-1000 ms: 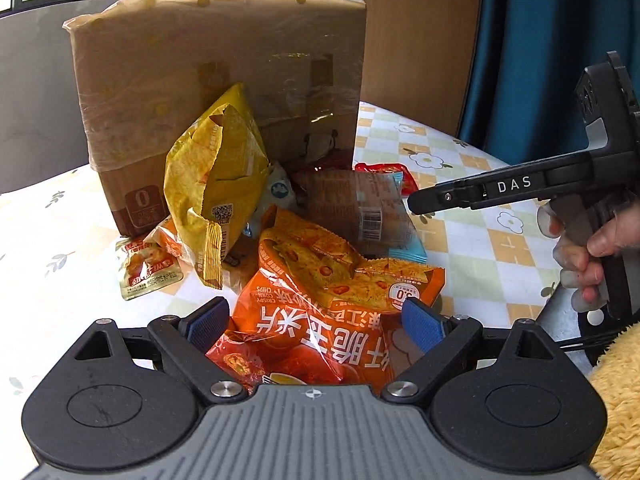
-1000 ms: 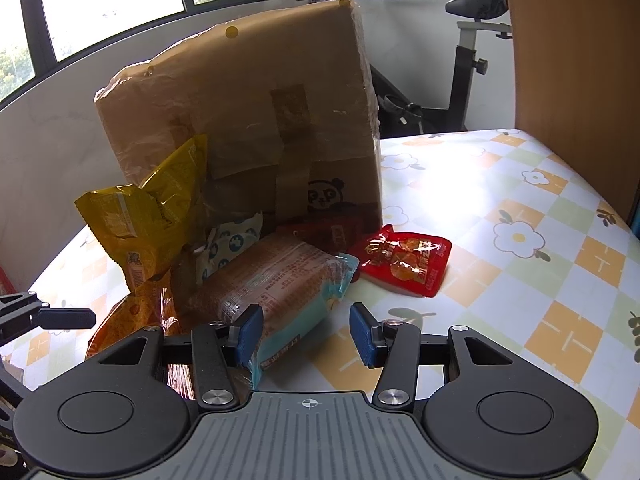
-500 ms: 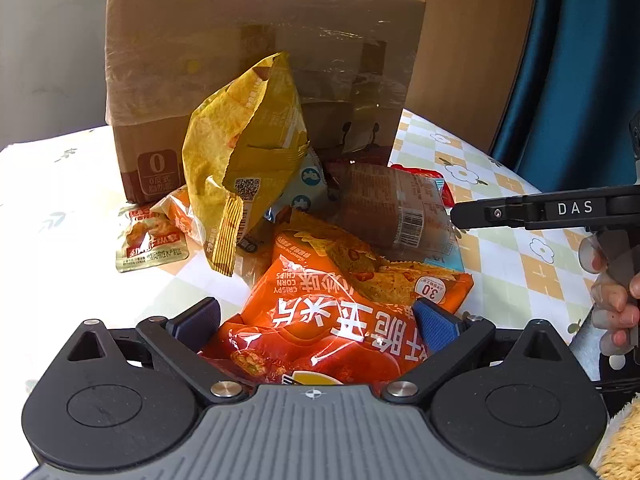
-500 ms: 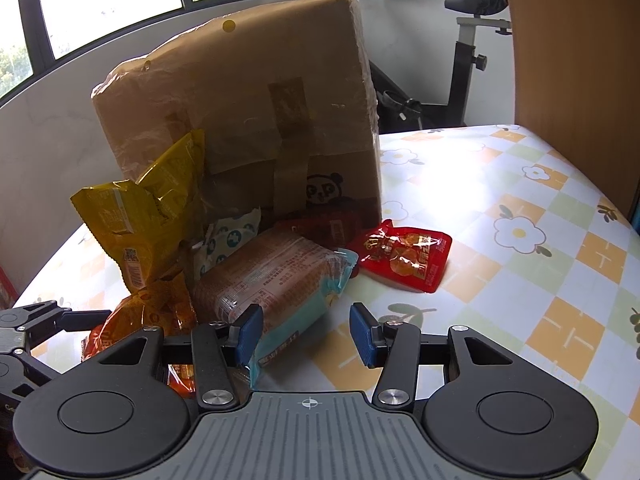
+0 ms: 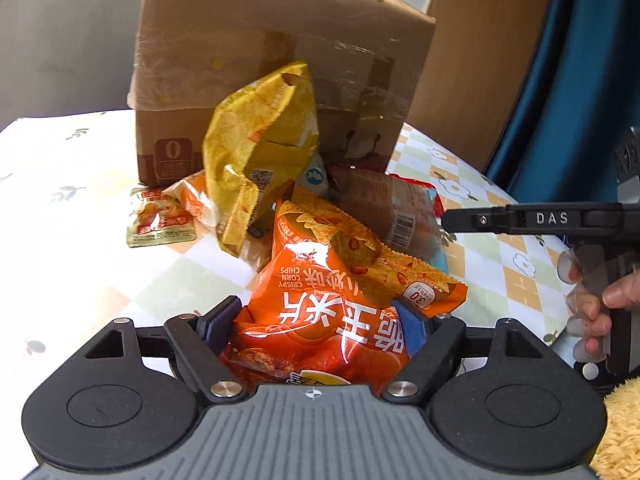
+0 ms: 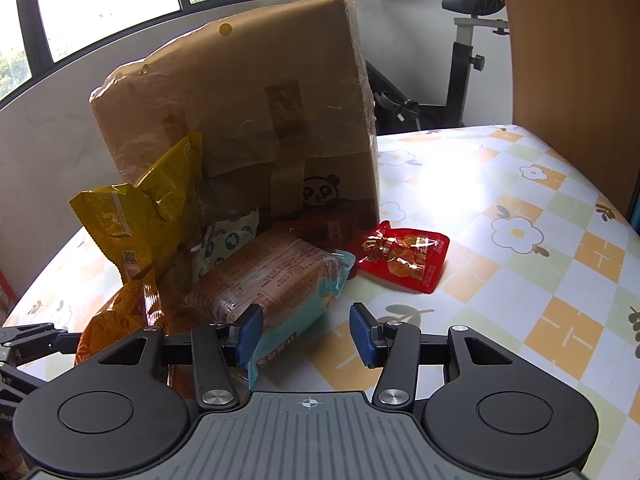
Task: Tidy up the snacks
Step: 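Close the left gripper on the orange corn chips bag, then lift the chips bag with the left gripper while the right gripper reaches the red candy packet, then carry the chips bag over the box while the right gripper grasps and lifts the red packet, then open both grippers to drop the chips bag and red packet into the box, then lower the left gripper to the yellow chips bag while the right gripper reaches the pink bread packet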
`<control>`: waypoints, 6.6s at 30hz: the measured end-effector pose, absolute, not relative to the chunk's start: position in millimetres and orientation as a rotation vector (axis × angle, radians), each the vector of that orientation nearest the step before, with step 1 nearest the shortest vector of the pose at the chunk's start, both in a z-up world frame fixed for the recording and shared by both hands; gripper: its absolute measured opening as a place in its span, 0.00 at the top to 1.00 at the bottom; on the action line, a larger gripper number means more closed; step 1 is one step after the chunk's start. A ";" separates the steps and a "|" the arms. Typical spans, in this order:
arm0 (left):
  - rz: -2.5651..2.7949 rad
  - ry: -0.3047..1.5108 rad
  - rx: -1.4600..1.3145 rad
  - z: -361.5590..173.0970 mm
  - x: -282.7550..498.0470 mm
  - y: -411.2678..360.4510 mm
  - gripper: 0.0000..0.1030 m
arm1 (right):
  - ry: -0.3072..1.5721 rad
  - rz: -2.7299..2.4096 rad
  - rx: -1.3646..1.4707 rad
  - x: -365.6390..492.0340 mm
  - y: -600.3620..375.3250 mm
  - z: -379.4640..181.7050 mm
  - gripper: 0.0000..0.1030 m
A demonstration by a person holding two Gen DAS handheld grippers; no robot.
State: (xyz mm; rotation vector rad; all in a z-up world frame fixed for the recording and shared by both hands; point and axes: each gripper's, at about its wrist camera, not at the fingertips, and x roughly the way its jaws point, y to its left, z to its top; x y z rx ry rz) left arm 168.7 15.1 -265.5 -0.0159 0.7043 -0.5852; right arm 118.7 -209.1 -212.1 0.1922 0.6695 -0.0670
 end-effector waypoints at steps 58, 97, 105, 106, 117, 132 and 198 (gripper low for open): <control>-0.100 0.475 -0.381 -218.7 157.9 98.5 0.20 | 0.722 -0.014 -0.297 182.5 -274.3 -221.8 0.50; -0.157 0.371 -0.363 -171.4 165.5 103.8 0.20 | 0.530 0.193 -0.120 162.5 -274.8 -142.9 0.56; -0.282 0.246 -0.237 -88.0 194.2 64.2 0.20 | 0.359 0.249 -0.122 184.1 -264.2 -58.2 0.56; -0.299 0.238 -0.219 -77.2 203.3 54.9 0.20 | 0.349 0.248 -0.119 190.9 -263.4 -50.4 0.56; -0.292 0.315 -0.053 -33.4 328.7 -26.2 0.20 | 0.377 0.148 -0.067 288.7 -247.7 -38.1 0.56; -0.232 0.483 0.053 -62.9 384.0 -28.7 0.12 | 0.461 0.049 -0.019 307.7 -238.0 -75.0 0.44; -0.304 0.604 0.090 -230.8 273.5 69.6 0.12 | 0.801 -0.152 0.226 209.7 -185.1 -237.1 0.01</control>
